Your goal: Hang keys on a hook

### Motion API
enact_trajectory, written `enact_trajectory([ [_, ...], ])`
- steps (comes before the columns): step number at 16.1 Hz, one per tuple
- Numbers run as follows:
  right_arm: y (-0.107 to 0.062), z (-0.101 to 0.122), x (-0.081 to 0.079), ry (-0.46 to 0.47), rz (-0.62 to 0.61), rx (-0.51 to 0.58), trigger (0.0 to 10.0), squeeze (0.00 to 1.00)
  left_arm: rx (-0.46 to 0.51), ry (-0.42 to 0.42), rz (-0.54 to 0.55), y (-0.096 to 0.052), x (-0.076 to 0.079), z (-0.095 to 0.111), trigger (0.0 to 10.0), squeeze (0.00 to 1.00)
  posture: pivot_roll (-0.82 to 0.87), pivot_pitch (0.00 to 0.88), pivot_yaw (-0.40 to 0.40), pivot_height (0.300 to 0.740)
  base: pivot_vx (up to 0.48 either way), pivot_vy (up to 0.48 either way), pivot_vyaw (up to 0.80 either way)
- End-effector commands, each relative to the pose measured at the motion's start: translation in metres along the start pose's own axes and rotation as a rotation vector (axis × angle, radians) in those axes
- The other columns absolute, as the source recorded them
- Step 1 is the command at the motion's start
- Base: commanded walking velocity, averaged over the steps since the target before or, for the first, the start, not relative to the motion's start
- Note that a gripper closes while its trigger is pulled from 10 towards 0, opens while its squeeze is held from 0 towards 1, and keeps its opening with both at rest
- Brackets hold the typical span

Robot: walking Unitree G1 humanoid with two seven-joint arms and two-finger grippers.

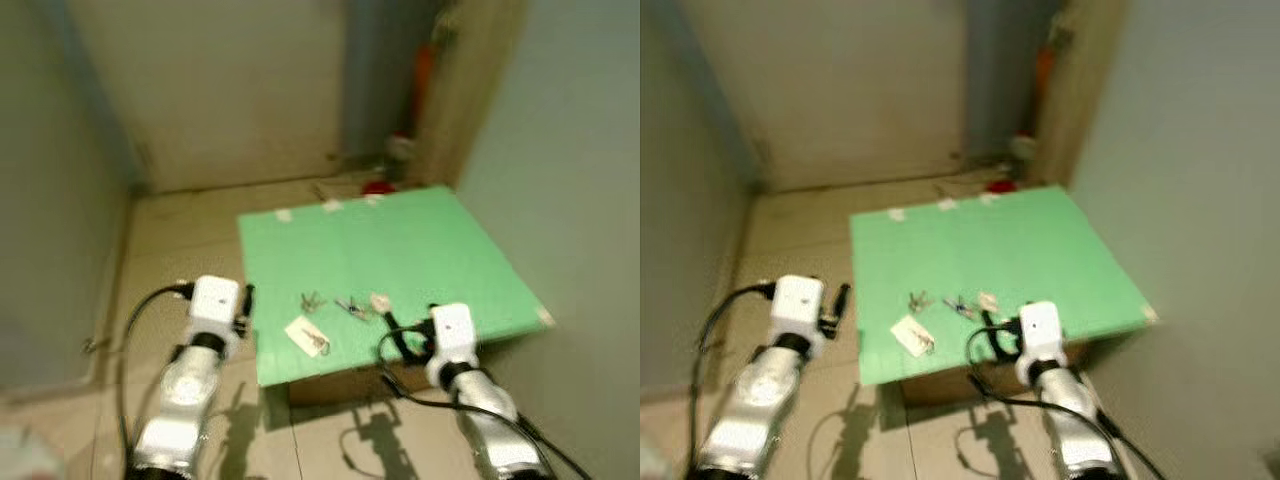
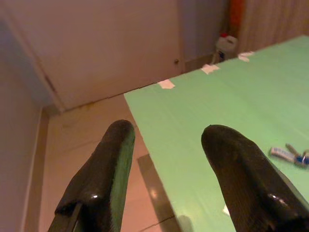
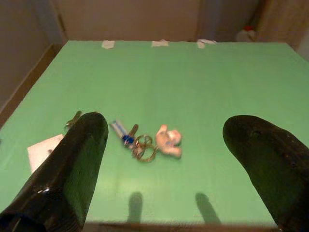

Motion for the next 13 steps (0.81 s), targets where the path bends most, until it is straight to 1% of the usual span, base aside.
enact_trajectory([
  [1,0.003,0.002,-0.004,0.01,0.013,0.007,10.0,0.0,0.014,0.048,0.052,0.0,-0.01,0.005,10.0,0.0,0.03,0.032,-0.002,0.74,0.431,0.0,0.63],
  [2,0.003,-0.001,-0.004,0.02,0.007,-0.025,10.0,0.0,-0.017,0.05,0.073,0.002,-0.012,0.001,10.0,0.0,0.03,0.032,-0.002,0.74,0.0,0.0,0.0],
  [3,0.003,-0.001,-0.004,0.013,0.005,-0.026,10.0,0.0,0.002,0.032,0.053,0.002,-0.011,0.003,10.0,0.0,0.03,0.033,-0.004,0.74,0.0,0.0,0.0],
  [4,0.003,-0.001,-0.004,0.016,0.003,-0.016,10.0,0.0,0.013,-0.003,-0.012,0.0,-0.005,0.006,10.0,0.0,0.03,0.033,-0.003,0.74,0.439,0.0,0.0],
  [5,0.002,0.0,-0.004,0.016,0.002,-0.013,10.0,0.0,0.011,0.017,-0.026,0.0,-0.003,0.007,10.0,0.0,0.03,0.033,-0.002,0.74,0.454,0.0,0.0],
  [8,0.002,0.0,-0.003,0.014,-0.003,-0.009,10.0,0.0,0.003,0.022,-0.045,0.0,0.001,0.005,10.0,0.0,0.03,0.036,0.002,0.74,0.459,0.0,0.0],
  [9,0.002,-0.001,-0.003,0.015,-0.006,-0.012,10.0,0.0,0.014,0.054,-0.057,0.0,0.003,0.006,10.0,0.0,0.03,0.038,0.002,0.74,0.472,0.0,0.0],
  [10,0.001,-0.002,-0.004,0.015,-0.007,-0.014,10.0,0.0,-0.015,0.119,-0.037,0.002,0.003,0.002,10.0,0.0,0.03,0.04,0.004,0.74,0.0,0.0,0.0],
  [11,0.0,-0.003,-0.005,0.016,-0.007,-0.017,10.0,0.0,-0.036,0.103,-0.037,0.002,0.004,0.0,10.0,0.0,0.02,0.042,0.005,0.74,0.0,0.0,0.0],
  [12,-0.001,-0.004,-0.006,0.017,-0.006,-0.019,10.0,0.0,-0.037,0.095,-0.038,0.002,0.004,0.0,10.0,0.0,0.02,0.042,0.006,0.74,0.0,0.0,0.0],
  [13,-0.002,-0.005,-0.007,0.015,-0.006,-0.022,10.0,0.0,-0.045,0.105,-0.037,0.003,0.005,-0.002,10.0,0.0,0.02,0.044,0.008,0.74,0.0,0.0,0.0],
])
Point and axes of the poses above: a point about 5 cm out from each wrist's last joint towards the gripper, its own y axis pointing out of the wrist towards the gripper, its own z axis along the axis of the wrist's last joint, x = y × z, the point moved 1 cm from there along y, pointing out of the wrist towards the gripper, and after that the axes turned 14 degrees about -y, right-handed, at the moved point
